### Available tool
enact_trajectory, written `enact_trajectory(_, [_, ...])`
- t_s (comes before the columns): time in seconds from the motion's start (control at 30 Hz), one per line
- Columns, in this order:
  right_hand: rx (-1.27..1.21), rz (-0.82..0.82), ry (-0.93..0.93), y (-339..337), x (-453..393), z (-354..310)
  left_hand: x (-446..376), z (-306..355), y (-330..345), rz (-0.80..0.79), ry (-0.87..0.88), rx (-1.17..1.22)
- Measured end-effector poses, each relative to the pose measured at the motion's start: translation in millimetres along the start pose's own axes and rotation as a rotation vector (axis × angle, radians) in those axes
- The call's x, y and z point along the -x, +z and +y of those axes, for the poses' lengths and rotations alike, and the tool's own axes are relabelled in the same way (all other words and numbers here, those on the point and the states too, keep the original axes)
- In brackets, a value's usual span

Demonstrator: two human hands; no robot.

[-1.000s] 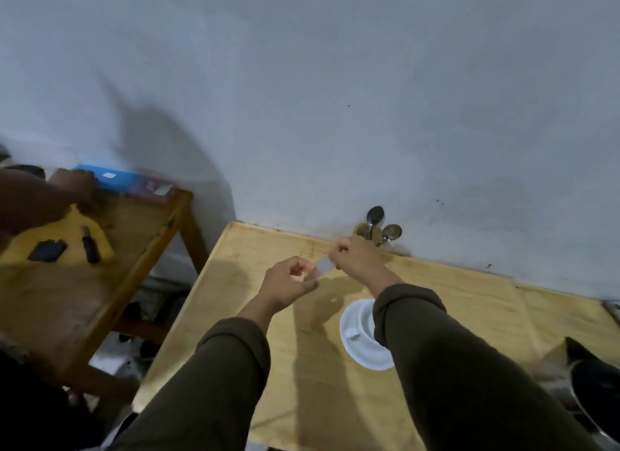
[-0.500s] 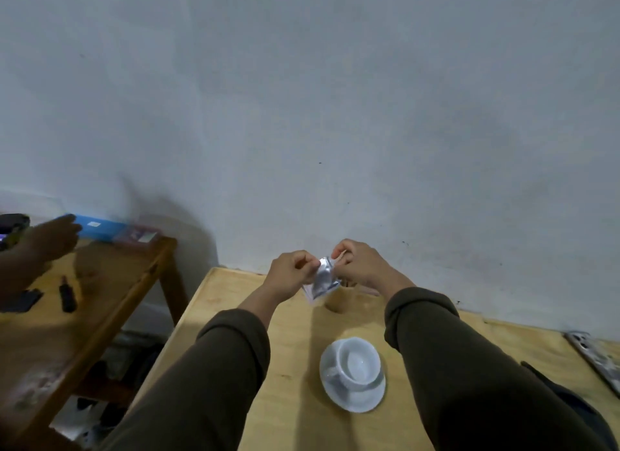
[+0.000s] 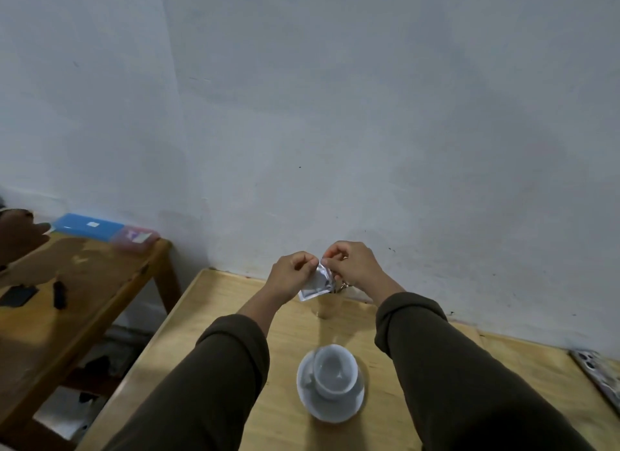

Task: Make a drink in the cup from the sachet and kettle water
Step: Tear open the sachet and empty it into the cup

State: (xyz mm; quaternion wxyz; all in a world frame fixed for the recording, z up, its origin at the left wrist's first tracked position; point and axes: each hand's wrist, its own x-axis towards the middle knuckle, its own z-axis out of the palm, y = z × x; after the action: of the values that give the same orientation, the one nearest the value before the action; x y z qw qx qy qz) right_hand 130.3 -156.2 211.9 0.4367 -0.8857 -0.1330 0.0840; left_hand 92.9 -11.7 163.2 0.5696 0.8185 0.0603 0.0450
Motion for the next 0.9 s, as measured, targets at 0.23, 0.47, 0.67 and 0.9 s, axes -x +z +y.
enact_trajectory(0.23, [0.080,0.006,0.000,-19,-7,32,-4,11,40,0.001,-0.061,0.010])
enact_trajectory(0.47, [0.224,0.033,-0.076,-9,-10,37,-7,17,50,0.001,-0.189,0.097])
enact_trajectory(0.67, [0.330,0.069,-0.212,-2,-11,31,-14,21,46,0.038,-0.290,0.211])
enact_trajectory(0.9, [0.240,-0.034,-0.201,-7,-7,28,-18,21,41,0.099,-0.396,0.318])
